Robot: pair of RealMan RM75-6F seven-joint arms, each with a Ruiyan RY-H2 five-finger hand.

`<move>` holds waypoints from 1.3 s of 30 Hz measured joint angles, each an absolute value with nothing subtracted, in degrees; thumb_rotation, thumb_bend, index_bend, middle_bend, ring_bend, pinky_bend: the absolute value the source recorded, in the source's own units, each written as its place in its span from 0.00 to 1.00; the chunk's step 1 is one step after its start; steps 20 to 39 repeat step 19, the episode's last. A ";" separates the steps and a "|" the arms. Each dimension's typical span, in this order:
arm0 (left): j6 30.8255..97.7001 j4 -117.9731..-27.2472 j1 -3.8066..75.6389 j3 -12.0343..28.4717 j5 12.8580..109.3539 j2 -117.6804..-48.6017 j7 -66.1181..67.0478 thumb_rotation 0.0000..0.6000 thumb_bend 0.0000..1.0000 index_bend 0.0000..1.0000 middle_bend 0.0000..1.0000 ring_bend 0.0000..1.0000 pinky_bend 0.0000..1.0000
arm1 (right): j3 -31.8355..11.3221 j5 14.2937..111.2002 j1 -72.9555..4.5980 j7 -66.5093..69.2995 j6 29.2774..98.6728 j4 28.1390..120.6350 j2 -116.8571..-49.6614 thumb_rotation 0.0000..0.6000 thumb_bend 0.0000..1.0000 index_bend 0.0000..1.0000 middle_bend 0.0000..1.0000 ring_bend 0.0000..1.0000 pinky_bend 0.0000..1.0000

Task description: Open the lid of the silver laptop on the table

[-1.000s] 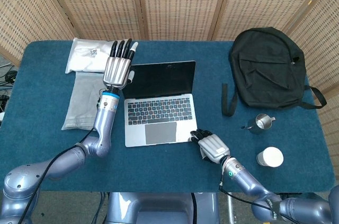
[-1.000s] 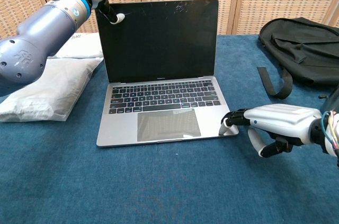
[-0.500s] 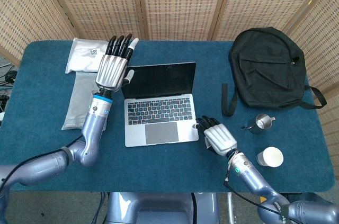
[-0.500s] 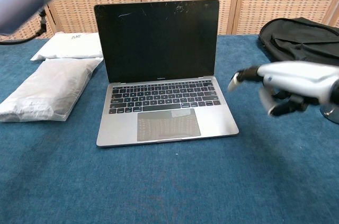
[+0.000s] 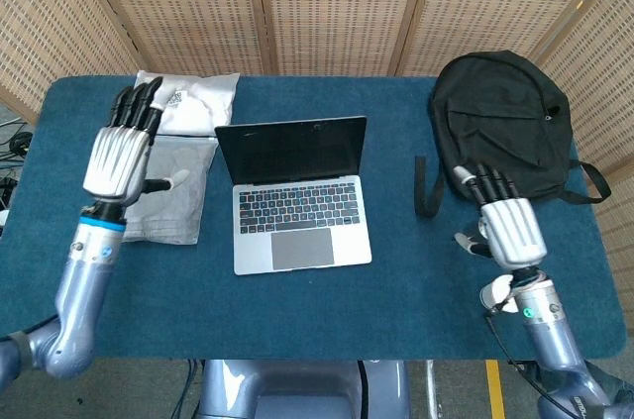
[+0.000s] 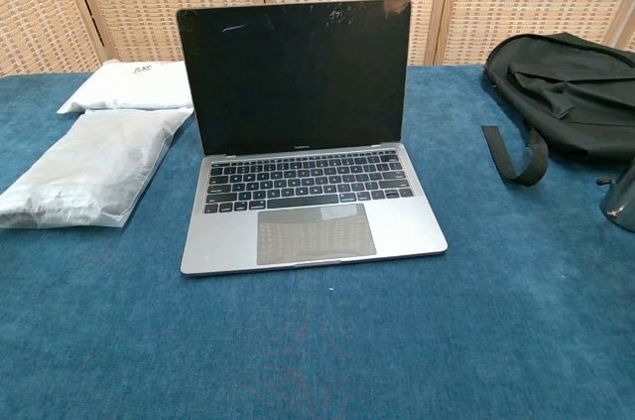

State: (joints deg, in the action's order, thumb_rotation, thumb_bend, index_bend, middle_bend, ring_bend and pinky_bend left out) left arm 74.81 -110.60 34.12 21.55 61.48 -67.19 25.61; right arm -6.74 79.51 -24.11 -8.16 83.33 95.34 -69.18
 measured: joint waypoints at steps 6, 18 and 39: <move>78.80 -111.91 25.36 14.18 67.48 -64.93 17.64 1.00 0.00 0.00 0.00 0.00 0.00 | -4.43 85.11 -15.66 -0.47 92.73 92.32 -67.21 1.00 0.00 0.00 0.00 0.00 0.00; 93.89 -97.70 9.77 0.73 83.24 -70.76 7.06 1.00 0.00 0.00 0.00 0.00 0.00 | 0.78 90.52 -7.07 -0.78 98.11 94.68 -66.40 1.00 0.00 0.00 0.00 0.00 0.00; 94.36 -97.03 8.95 0.04 83.55 -71.15 6.92 1.00 0.00 0.00 0.00 0.00 0.00 | 1.13 91.24 -6.51 -1.09 98.48 94.77 -66.70 1.00 0.00 0.00 0.00 0.00 0.00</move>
